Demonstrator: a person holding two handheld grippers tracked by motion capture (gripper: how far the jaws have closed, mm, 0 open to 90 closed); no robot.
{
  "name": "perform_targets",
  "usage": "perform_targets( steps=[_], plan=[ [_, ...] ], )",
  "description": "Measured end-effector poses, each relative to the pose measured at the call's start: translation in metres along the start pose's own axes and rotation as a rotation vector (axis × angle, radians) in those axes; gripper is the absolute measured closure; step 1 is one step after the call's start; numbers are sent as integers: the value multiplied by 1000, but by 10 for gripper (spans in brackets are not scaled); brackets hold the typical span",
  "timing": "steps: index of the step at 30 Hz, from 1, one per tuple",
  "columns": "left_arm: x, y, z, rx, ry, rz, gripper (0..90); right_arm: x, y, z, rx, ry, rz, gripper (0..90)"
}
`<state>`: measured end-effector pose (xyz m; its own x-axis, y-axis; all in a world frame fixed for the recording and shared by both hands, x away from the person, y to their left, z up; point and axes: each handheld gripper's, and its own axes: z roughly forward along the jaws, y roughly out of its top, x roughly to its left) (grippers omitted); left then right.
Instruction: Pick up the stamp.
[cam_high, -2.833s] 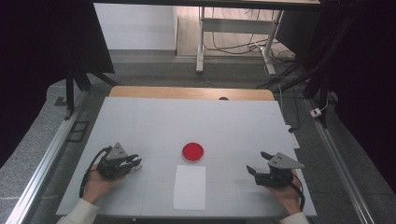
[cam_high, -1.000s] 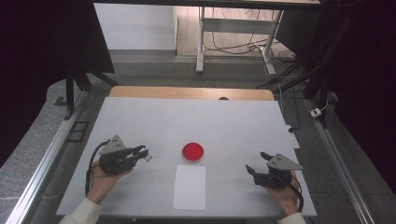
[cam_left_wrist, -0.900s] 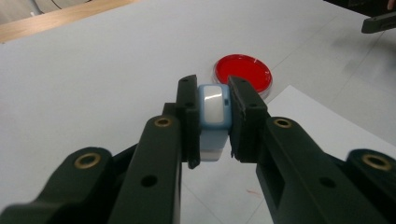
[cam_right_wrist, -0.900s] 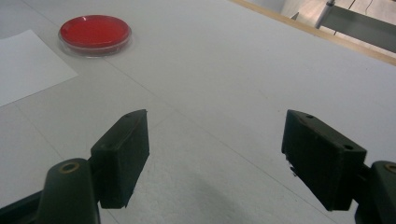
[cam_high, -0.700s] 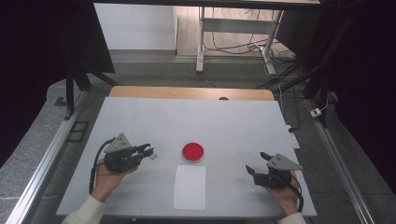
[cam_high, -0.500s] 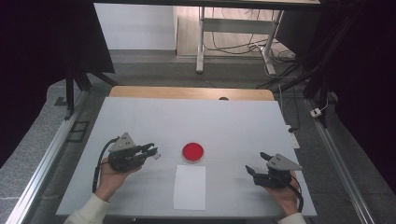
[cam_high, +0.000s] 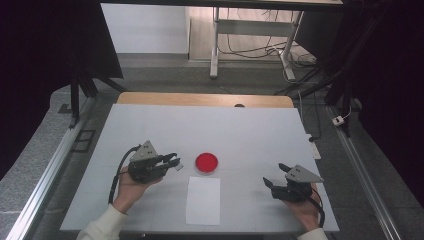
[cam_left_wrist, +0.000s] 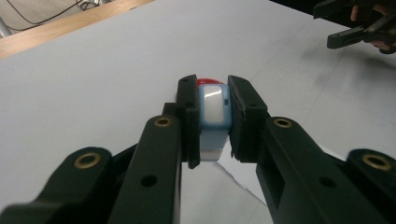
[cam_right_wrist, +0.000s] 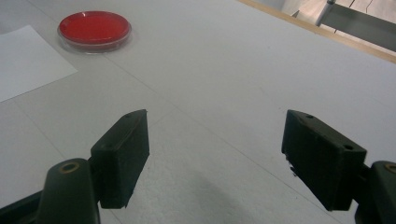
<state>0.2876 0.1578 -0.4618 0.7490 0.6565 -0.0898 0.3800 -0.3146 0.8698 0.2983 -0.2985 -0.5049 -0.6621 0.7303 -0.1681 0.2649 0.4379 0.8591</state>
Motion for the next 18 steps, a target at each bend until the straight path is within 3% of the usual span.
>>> perform_targets(
  steps=[18],
  plan=[
    [-17,13,29,13,-57,24,751,0,-1,-1,8,1,-4,231]
  ],
)
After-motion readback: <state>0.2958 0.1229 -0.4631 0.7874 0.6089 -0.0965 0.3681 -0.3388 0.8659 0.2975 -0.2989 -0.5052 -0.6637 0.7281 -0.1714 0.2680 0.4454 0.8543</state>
